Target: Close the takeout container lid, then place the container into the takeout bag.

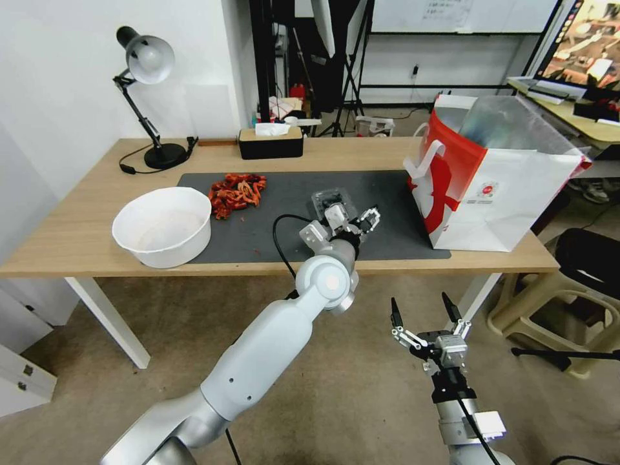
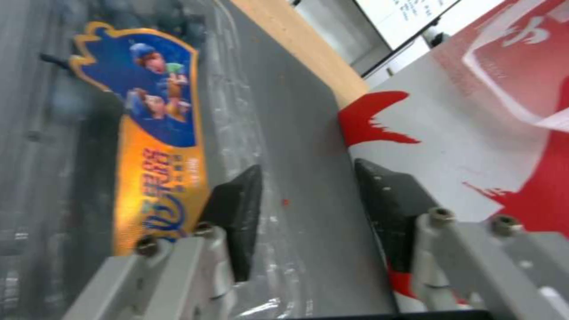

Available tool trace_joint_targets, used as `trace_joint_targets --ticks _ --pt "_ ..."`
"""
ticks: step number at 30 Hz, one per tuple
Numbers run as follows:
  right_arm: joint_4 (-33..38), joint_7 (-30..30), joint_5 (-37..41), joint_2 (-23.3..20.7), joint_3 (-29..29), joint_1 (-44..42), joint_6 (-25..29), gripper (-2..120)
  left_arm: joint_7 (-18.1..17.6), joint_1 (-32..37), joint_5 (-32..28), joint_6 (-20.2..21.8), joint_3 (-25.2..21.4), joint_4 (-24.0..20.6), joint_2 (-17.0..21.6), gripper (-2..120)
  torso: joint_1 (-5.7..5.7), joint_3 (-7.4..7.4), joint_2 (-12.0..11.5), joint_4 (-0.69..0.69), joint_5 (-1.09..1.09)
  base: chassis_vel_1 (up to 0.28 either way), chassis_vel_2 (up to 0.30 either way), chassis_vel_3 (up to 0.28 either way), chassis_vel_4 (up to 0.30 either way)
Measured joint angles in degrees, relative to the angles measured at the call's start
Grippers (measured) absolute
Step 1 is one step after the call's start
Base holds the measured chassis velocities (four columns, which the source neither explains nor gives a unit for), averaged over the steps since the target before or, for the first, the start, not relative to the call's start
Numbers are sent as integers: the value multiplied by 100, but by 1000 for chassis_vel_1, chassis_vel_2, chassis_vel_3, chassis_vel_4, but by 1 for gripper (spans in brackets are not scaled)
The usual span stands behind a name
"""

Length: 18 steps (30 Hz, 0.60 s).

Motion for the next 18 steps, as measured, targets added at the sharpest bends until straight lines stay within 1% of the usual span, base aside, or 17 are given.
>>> trace_joint_targets --ticks 1,2,4,5,7,8,11,12,15,16,18 --pt "0 0 0 0 0 0 0 100 0 0 0 0 0 0 0 39 0 0 0 0 0 0 0 0 0" --pt "61 -58 232 -36 1 53 -85 100 -41 -2 3 22 -4 0 13 36 0 0 0 0 0 0 0 0 0" --pt "203 -160 770 -139 15 204 -328 100 -83 -4 3 34 -20 -4 45 25 0 0 0 0 0 0 0 0 0" --pt "203 -160 770 -139 15 204 -328 100 -83 -4 3 34 -20 -4 45 25 0 0 0 0 0 0 0 0 0" --pt "310 -218 1269 -258 62 401 -545 100 -121 -8 -10 41 -39 -18 76 17 0 0 0 0 0 0 0 0 0" --pt "310 -218 1269 -258 62 401 -545 100 -121 -8 -10 41 -39 -18 76 17 0 0 0 0 0 0 0 0 0" --pt "419 -230 2136 -477 146 789 -863 100 -186 -20 -45 75 -71 -36 125 1 0 0 0 0 0 0 0 0 0" --pt "419 -230 2136 -477 146 789 -863 100 -186 -20 -45 75 -71 -36 125 1 0 0 0 0 0 0 0 0 0" --pt "474 -135 2840 -608 170 1087 -1165 100 -193 -15 -54 112 -77 -43 171 0 0 0 0 0 0 0 0 0 0" --pt "474 -135 2840 -608 170 1087 -1165 100 -193 -15 -54 112 -77 -43 171 0 0 0 0 0 0 0 0 0 0" --pt "482 53 3428 -698 132 1367 -1440 100 -192 -6 -58 120 -78 -47 189 0 0 0 0 0 0 0 0 0 0"
